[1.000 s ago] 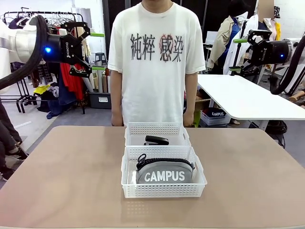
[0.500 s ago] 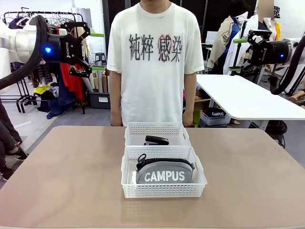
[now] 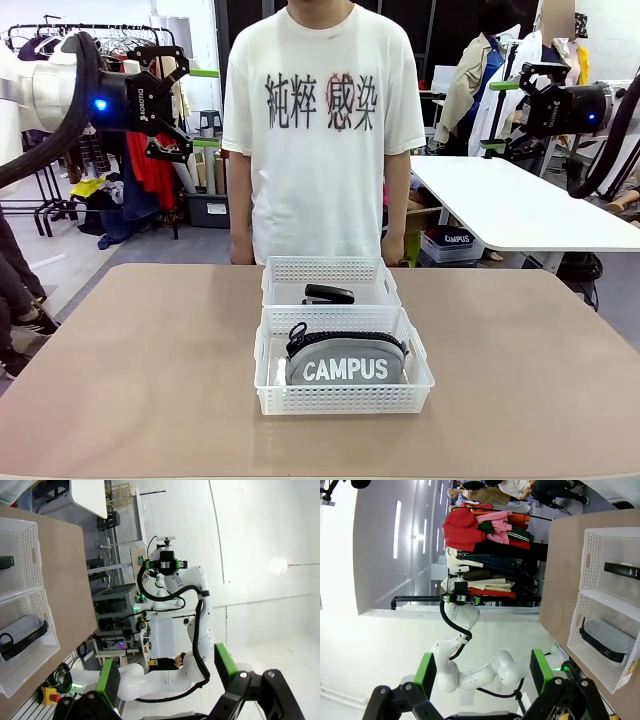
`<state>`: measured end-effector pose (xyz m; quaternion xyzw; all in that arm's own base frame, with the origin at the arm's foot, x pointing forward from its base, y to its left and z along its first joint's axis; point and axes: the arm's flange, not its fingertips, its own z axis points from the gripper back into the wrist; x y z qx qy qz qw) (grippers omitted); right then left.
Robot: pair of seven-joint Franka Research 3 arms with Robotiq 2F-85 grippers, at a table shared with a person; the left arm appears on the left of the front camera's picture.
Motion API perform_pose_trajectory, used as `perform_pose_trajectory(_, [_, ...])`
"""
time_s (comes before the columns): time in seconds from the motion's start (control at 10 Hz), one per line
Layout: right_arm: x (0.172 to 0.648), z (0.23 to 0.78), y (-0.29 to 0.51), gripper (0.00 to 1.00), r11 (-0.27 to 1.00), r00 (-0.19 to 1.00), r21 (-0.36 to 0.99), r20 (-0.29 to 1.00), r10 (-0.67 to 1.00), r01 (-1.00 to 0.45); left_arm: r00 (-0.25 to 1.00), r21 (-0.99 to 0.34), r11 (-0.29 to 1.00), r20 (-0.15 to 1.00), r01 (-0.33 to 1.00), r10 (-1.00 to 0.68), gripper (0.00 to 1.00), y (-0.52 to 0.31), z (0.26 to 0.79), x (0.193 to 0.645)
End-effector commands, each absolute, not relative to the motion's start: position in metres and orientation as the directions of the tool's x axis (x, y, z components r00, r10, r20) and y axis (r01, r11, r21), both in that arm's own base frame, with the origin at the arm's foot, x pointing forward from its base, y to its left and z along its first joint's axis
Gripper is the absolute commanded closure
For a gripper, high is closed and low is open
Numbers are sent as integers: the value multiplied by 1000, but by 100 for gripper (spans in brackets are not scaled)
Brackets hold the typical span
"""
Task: Distribute items into two baskets.
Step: Place the picked Stapler into the Organizing basket as instructed by the person.
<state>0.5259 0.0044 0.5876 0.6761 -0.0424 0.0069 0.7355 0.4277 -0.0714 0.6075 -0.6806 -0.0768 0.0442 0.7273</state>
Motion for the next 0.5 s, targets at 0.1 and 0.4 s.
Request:
perform_pose_trajectory(0.1, [525, 589, 4, 0, 88, 996, 994, 75, -51, -70, 984, -997, 65, 49, 38, 173, 0, -72, 609, 427])
perform_pose_trajectory(0.4, [525, 589, 4, 0, 88, 996, 994, 75, -51, -70, 984, -997, 65, 49, 38, 173, 0, -72, 609, 427])
